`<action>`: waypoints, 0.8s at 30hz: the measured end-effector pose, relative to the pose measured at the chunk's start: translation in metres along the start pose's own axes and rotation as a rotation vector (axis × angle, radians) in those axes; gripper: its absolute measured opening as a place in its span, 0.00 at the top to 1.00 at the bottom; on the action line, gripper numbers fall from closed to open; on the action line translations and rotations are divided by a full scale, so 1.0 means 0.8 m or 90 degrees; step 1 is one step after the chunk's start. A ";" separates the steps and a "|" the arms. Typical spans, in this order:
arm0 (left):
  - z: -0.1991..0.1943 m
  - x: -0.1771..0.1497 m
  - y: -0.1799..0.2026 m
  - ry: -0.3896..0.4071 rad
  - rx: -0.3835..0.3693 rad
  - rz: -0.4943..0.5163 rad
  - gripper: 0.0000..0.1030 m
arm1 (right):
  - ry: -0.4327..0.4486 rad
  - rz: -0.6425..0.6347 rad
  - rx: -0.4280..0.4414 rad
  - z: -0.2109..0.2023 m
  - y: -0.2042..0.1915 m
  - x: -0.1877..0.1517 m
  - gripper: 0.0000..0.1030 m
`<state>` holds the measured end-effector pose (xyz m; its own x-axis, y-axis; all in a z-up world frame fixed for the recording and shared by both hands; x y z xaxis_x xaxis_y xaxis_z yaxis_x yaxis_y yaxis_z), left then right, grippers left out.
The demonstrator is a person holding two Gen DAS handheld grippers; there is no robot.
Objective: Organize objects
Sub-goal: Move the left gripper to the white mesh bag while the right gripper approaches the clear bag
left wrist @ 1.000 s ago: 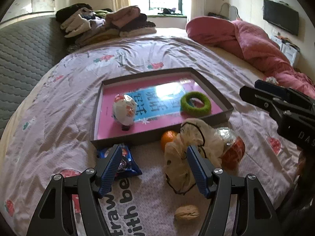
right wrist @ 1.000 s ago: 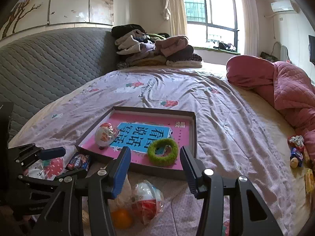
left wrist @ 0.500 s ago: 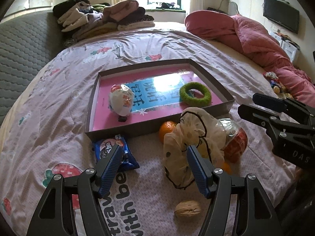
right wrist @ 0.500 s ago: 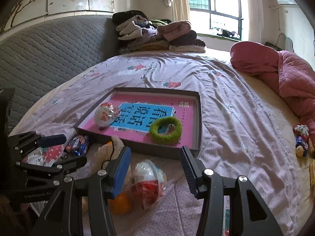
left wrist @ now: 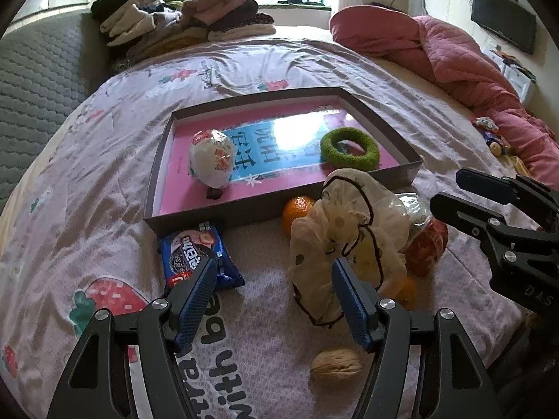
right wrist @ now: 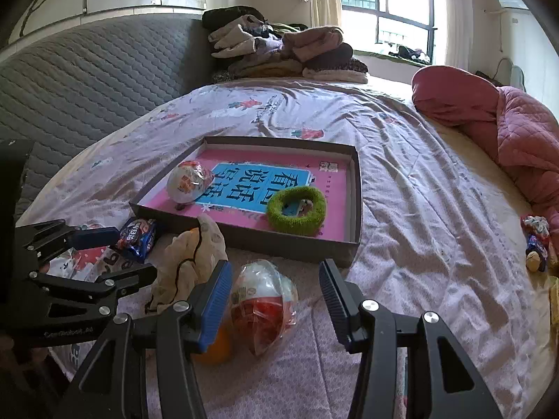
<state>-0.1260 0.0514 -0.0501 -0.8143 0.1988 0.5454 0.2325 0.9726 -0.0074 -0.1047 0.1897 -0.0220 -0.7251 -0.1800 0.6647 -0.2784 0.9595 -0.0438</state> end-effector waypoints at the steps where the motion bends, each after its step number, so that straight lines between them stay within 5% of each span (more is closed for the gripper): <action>1: 0.001 -0.001 0.000 -0.002 0.000 0.000 0.32 | -0.001 0.000 -0.001 0.000 0.000 -0.001 0.50; 24: 0.015 -0.005 0.002 -0.026 -0.006 0.001 0.32 | -0.043 -0.012 0.008 0.010 -0.003 -0.023 0.50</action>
Point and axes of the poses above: each gripper's, at about its wrist camera, not at the fingertips, and z roughly the way its jaws point, y to its right, x to its top, the point moved 5 cm from there along z, roughly the way its jaws point, and after that the axes turned 4 degrees about -y, right-handed, at the moved point
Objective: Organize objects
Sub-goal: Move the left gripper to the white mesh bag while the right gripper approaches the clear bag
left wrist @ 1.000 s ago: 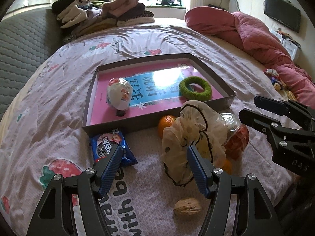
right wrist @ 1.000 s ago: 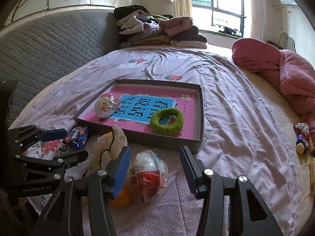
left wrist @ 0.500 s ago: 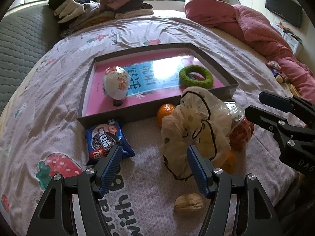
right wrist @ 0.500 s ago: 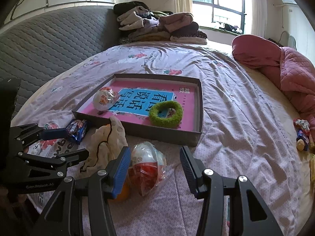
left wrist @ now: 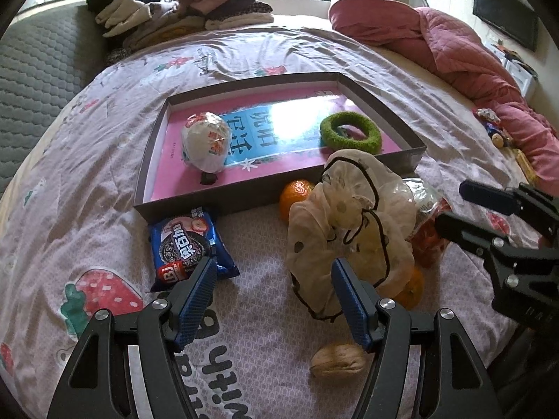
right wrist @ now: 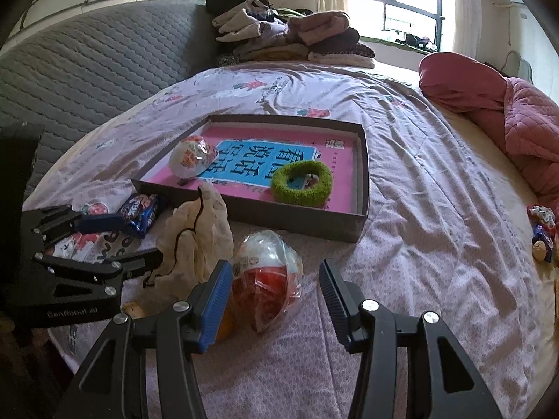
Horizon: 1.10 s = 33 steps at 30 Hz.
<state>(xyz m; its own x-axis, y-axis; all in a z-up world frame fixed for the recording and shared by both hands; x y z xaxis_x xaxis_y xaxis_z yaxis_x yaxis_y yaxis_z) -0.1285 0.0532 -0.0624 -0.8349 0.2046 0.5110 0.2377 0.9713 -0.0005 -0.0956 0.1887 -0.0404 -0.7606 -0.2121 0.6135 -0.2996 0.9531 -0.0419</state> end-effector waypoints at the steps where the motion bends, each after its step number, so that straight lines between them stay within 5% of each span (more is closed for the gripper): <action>1: 0.001 0.001 0.000 0.001 0.000 -0.001 0.32 | -0.002 -0.002 -0.001 0.001 -0.001 -0.001 0.50; 33: 0.045 0.010 0.011 -0.004 -0.013 -0.006 0.32 | -0.036 -0.034 -0.005 0.045 -0.012 -0.011 0.50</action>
Point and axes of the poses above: each gripper's, at about its wrist camera, not at the fingertips, and z roughly the way its jaws point, y to its right, x to its top, the point moved 5 cm from there along z, roughly the way its jaws point, and after that the axes turned 4 degrees about -y, right-handed, at the moved point
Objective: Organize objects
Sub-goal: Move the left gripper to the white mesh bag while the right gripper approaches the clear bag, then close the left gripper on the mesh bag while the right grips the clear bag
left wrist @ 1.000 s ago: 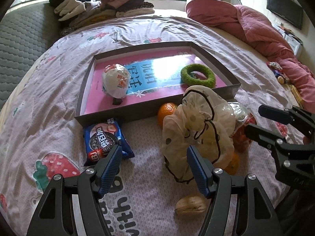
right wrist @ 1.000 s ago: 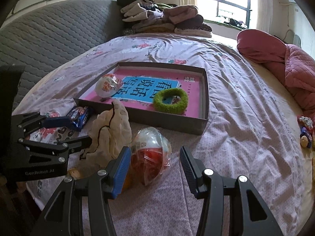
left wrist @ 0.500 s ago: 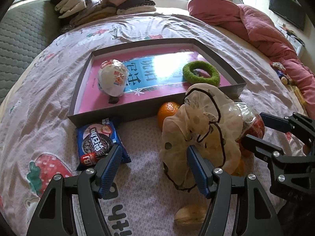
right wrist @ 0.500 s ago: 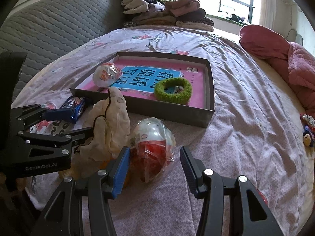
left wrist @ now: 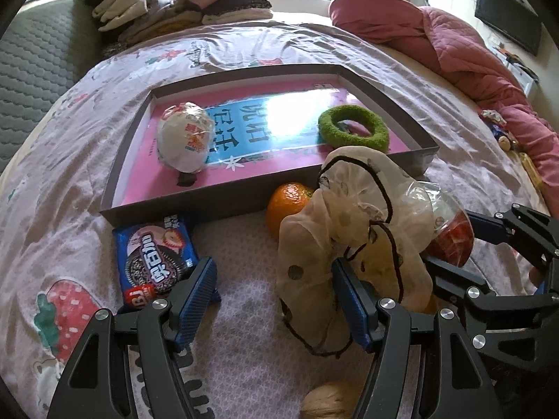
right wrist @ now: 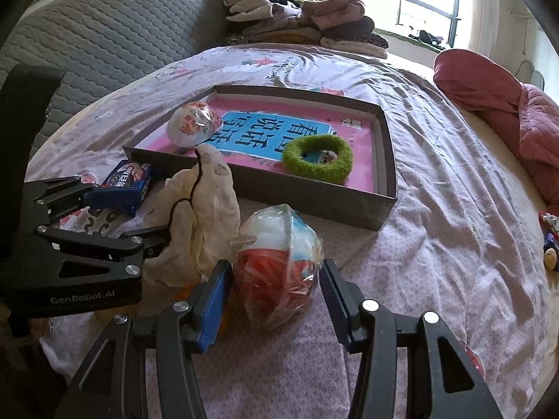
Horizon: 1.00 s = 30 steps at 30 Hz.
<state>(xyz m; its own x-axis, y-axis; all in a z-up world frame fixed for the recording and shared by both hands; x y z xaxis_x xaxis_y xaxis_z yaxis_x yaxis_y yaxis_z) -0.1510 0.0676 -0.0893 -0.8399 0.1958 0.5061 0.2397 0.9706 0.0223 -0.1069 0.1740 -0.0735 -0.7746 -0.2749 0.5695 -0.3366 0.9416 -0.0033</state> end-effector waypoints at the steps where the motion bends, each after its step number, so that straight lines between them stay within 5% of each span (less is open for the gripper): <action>1: 0.001 0.001 0.001 0.000 -0.001 0.001 0.32 | 0.000 0.001 -0.001 0.001 0.000 0.000 0.50; 12: 0.012 0.000 -0.002 0.000 -0.028 -0.017 0.33 | -0.003 0.030 0.030 0.006 0.007 -0.001 0.50; 30: 0.002 -0.003 0.007 0.003 -0.073 -0.015 0.82 | 0.006 0.040 0.040 0.000 0.011 0.001 0.50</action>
Point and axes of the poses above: each gripper's, at about its wrist camera, not at the fingertips, and z roughly the way its jaws point, y to its right, x to its top, the point moved 5 cm from there along z, roughly the way its jaws point, and after that the axes turned 4 degrees about -y, right-handed, at the moved point
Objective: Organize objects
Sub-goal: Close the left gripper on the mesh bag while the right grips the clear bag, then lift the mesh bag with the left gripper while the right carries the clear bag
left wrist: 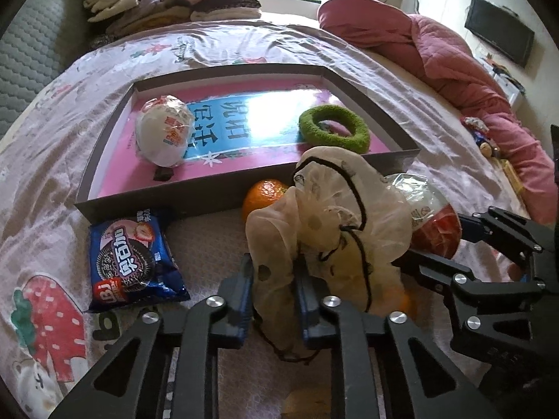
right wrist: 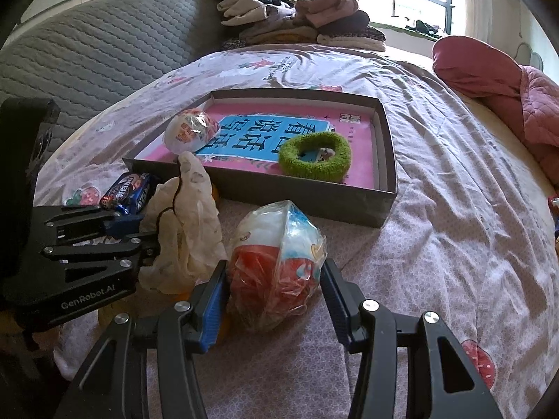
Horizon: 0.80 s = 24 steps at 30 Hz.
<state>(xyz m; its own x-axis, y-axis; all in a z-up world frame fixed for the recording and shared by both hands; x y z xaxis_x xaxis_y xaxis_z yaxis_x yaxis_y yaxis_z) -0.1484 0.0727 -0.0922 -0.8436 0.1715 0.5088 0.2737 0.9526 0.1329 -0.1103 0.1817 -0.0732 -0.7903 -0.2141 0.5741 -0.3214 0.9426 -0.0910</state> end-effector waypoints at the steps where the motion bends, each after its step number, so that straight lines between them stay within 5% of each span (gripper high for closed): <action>1: -0.001 0.000 0.000 0.000 -0.003 -0.001 0.83 | 0.001 0.002 0.003 -0.001 0.000 0.000 0.50; 24: -0.056 0.010 0.002 0.052 -0.020 -0.008 0.84 | 0.071 0.004 0.041 -0.031 -0.006 0.018 0.50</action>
<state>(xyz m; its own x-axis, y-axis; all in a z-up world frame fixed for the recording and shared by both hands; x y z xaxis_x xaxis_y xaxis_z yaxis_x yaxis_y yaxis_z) -0.1337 0.0642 -0.0497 -0.8074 0.1367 0.5739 0.2779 0.9462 0.1656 -0.1069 0.1803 -0.0442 -0.7304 -0.1752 0.6601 -0.3521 0.9248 -0.1441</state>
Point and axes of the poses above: each gripper's, at about its wrist camera, not at the fingertips, and z roughly the way its jaws point, y to its right, x to its top, the point moved 5 cm from there along z, roughly the way its jaws point, and after that the axes turned 4 degrees about -y, right-handed, at the moved point
